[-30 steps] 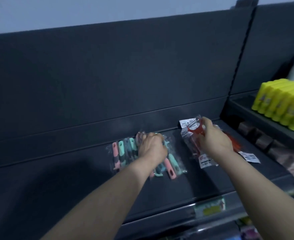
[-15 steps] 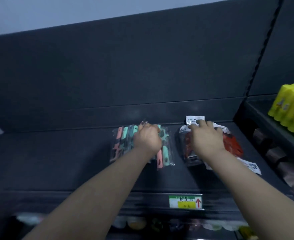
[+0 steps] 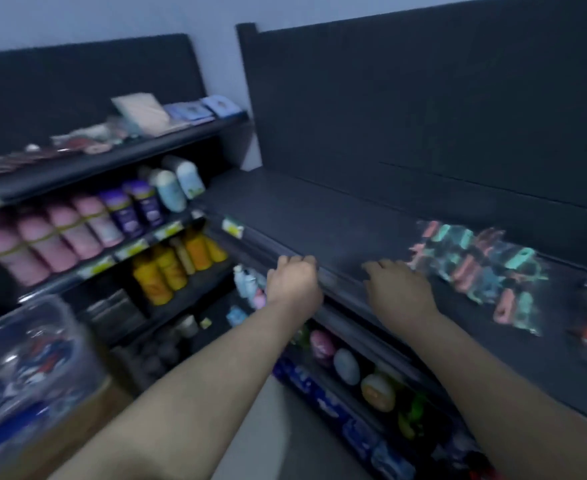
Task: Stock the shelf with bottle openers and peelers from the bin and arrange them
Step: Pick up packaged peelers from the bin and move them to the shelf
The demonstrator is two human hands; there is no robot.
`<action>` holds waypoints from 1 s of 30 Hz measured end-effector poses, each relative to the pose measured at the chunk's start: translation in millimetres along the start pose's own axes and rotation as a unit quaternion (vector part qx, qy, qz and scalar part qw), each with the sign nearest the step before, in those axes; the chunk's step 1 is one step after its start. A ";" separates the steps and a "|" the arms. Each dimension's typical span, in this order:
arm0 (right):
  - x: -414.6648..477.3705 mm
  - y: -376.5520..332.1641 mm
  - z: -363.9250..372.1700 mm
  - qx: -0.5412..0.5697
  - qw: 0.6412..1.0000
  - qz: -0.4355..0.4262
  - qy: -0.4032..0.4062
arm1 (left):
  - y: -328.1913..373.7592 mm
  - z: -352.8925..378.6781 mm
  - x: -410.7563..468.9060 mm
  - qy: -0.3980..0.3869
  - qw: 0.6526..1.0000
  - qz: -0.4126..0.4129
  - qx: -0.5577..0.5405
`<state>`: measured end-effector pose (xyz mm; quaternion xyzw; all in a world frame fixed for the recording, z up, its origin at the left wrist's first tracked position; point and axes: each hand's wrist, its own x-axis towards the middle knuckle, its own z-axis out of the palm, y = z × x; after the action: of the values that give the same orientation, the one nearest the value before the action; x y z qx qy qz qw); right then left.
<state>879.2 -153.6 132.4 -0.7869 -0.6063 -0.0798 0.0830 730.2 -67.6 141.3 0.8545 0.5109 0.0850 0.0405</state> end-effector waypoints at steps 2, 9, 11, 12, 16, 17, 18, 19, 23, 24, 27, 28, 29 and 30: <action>3.9 -50.6 10.3 0.009 0.999 -0.046 -0.009 | -51.0 -6.5 -22.8 -0.005 0.999 -0.045 -0.003; 1.7 -265.4 30.8 0.049 0.979 -0.191 -0.057 | -251.8 -28.4 -127.0 -0.015 0.981 -0.193 -0.006; -4.6 -324.8 37.0 0.066 0.969 -0.229 -0.065 | -307.4 -35.6 -159.0 -0.016 0.971 -0.239 -0.005; -7.8 -352.0 40.9 0.074 0.964 -0.247 -0.070 | -333.1 -38.8 -174.4 -0.017 0.965 -0.262 -0.009; -17.1 -446.6 51.4 0.076 0.945 -0.303 -0.099 | -420.0 -46.6 -226.4 -0.007 0.938 -0.346 -0.029; -18.8 -465.4 52.8 0.072 0.941 -0.314 -0.106 | -436.8 -47.8 -236.8 -0.007 0.932 -0.363 -0.027; -20.2 -482.4 55.0 0.069 0.937 -0.324 -0.114 | -452.1 -48.8 -246.6 -0.008 0.925 -0.379 -0.024; -21.1 -496.7 57.6 0.065 0.932 -0.334 -0.121 | -466.0 -48.9 -255.0 -0.008 0.919 -0.393 -0.023; -16.9 -539.0 68.3 0.058 0.920 -0.354 -0.155 | -510.5 -46.5 -275.3 0.005 0.892 -0.448 -0.057; -13.3 -547.1 70.9 0.053 0.920 -0.355 -0.158 | -519.1 -45.1 -277.0 0.005 0.887 -0.458 -0.062; 2.7 -567.0 82.2 0.038 0.917 -0.359 -0.169 | -542.4 -38.5 -276.1 0.001 0.876 -0.478 -0.067; 9.2 -573.6 86.8 0.033 0.915 -0.362 -0.174 | -550.5 -35.2 -273.9 0.000 0.873 -0.483 -0.070; 16.6 -580.5 92.1 0.031 0.912 -0.366 -0.181 | -558.6 -31.9 -271.0 -0.002 0.869 -0.489 -0.074; 24.7 -587.8 97.7 0.032 0.909 -0.370 -0.187 | -567.2 -28.8 -267.3 -0.002 0.865 -0.495 -0.078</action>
<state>319.2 39.5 62.8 -0.5033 -0.8607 0.0635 -0.0424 109.6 -34.1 53.2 0.4831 0.8586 0.0917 0.1452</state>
